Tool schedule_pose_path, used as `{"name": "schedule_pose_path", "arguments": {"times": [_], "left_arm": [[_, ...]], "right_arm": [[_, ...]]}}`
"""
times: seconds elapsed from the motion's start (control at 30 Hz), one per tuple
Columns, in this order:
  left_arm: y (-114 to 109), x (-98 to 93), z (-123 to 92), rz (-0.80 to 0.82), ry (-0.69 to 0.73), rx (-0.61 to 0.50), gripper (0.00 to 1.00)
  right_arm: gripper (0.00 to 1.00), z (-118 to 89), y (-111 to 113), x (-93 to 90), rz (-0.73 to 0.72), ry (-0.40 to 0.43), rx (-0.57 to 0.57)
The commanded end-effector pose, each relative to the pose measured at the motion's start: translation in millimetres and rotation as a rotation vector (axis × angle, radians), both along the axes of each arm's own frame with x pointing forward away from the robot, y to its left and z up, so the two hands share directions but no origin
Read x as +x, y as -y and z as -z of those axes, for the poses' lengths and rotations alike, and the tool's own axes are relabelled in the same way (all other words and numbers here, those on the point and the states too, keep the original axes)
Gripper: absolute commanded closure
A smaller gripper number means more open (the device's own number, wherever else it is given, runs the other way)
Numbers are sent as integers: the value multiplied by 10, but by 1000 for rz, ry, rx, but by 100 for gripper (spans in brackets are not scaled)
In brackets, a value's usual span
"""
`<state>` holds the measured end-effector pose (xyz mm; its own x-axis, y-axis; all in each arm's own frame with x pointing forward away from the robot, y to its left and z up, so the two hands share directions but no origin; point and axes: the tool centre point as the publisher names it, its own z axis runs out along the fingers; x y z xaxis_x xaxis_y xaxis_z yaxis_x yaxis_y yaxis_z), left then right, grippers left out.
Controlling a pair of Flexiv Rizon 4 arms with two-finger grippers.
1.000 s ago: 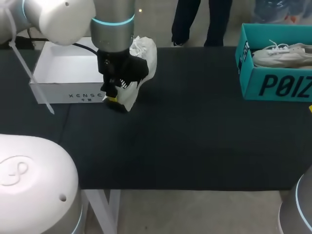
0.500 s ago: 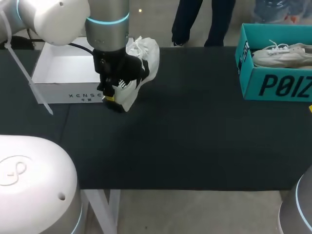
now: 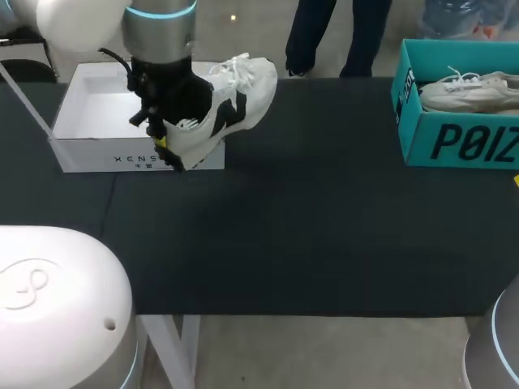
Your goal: Take the shoe out of the shoebox, open the shoe tongue, remove and reinsert the insole, then place the shoe into the shoebox
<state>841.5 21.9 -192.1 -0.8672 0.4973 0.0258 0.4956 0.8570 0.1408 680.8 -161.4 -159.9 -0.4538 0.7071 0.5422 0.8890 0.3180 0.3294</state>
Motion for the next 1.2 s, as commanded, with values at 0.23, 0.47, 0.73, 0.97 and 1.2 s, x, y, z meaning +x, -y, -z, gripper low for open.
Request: {"name": "schedule_pose_path", "arguments": {"times": [0.23, 0.47, 0.73, 0.97, 1.2], "left_arm": [[-963, 477, -20, 246, 58, 35, 100], [-1244, 658, -18, 275, 42, 112, 100], [-1244, 658, -18, 275, 42, 112, 100], [-1244, 658, -18, 275, 42, 112, 100], [-1244, 658, -18, 275, 42, 112, 100]], "right_arm": [[0, 1, 1, 0, 1, -1, -1], [0, 1, 1, 0, 1, -1, -1], [0, 1, 1, 0, 1, -1, -1], [0, 1, 1, 0, 1, -1, -1], [0, 1, 1, 0, 1, -1, -1]]}}
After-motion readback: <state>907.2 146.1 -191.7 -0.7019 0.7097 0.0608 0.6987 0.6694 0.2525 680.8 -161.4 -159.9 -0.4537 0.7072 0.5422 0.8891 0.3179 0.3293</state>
